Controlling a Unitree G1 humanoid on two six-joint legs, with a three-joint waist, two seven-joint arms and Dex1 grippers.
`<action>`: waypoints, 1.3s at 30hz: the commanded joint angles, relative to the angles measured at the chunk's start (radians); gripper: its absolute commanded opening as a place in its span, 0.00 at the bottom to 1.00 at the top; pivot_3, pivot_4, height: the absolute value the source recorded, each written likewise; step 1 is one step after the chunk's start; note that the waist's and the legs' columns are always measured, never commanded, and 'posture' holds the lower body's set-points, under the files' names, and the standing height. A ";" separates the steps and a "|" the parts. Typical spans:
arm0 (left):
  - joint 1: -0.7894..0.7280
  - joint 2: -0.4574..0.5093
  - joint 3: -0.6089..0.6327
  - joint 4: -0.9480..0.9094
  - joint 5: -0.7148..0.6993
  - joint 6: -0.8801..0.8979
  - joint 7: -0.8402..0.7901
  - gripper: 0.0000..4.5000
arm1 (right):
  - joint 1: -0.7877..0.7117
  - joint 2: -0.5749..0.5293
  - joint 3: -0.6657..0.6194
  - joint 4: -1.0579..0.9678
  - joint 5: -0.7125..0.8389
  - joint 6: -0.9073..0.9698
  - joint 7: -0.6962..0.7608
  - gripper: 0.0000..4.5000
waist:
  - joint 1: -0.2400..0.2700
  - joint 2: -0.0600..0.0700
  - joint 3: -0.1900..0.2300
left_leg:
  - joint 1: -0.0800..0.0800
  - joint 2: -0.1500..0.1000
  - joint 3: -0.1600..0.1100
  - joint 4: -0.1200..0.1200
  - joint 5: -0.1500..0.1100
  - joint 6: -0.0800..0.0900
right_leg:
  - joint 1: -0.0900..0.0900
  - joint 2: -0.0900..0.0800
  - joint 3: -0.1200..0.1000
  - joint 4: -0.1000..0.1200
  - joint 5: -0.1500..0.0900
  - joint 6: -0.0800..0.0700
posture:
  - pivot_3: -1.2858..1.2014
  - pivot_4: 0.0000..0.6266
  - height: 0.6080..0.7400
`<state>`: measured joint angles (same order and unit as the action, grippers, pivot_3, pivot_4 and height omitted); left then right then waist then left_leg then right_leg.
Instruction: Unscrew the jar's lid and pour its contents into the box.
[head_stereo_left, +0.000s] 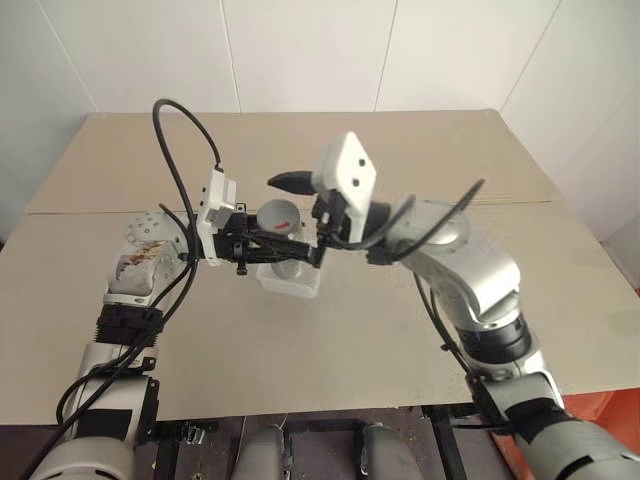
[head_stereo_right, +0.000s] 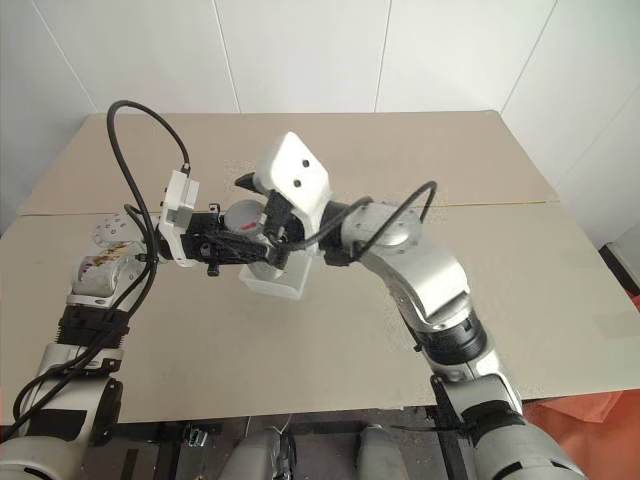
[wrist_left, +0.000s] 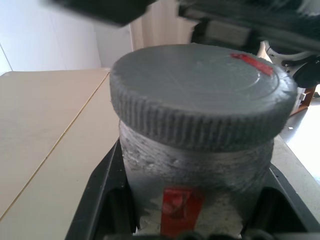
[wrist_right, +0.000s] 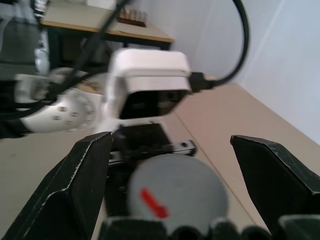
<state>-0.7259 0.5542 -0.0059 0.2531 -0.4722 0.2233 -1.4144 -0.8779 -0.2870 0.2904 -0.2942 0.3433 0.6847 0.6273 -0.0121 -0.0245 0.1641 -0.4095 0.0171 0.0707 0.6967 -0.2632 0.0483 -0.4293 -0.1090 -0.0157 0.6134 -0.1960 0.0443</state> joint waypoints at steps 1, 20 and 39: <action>-0.020 0.010 0.013 -0.015 -0.003 -0.012 -0.002 0.44 | -0.031 0.015 -0.010 0.035 -0.041 -0.034 -0.022 0.98 | -0.001 0.000 0.000 | 0.000 0.000 0.000 0.000 0.000 0.000 | 0.000 0.000 0.000 0.000 0.000 0.000 | 0.52 0.24 1.00; 0.014 0.064 0.039 -0.038 -0.016 -0.009 0.004 0.44 | 0.107 -0.201 -0.243 -0.053 0.071 0.016 -0.004 0.98 | 0.003 0.000 0.000 | 0.000 0.000 0.000 0.000 -0.001 0.001 | 0.001 -0.001 -0.001 -0.001 0.000 0.000 | 0.52 0.24 1.00; -0.027 -0.002 0.013 0.002 0.009 -0.034 0.008 0.44 | -0.011 -0.022 -0.006 -0.038 -0.008 -0.007 -0.013 0.98 | -0.001 0.000 0.000 | 0.000 0.000 -0.001 0.000 0.000 0.000 | 0.000 0.000 0.000 0.000 0.000 0.000 | 0.52 0.24 1.00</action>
<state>-0.7329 0.5490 -0.0029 0.2633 -0.4625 0.2136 -1.4041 -0.8603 -0.3208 0.2963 -0.3387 0.3585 0.7110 0.6328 -0.0126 -0.0245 0.1641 -0.4095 0.0170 0.0702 0.6968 -0.2632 0.0483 -0.4293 -0.1089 -0.0157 0.6134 -0.1960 0.0444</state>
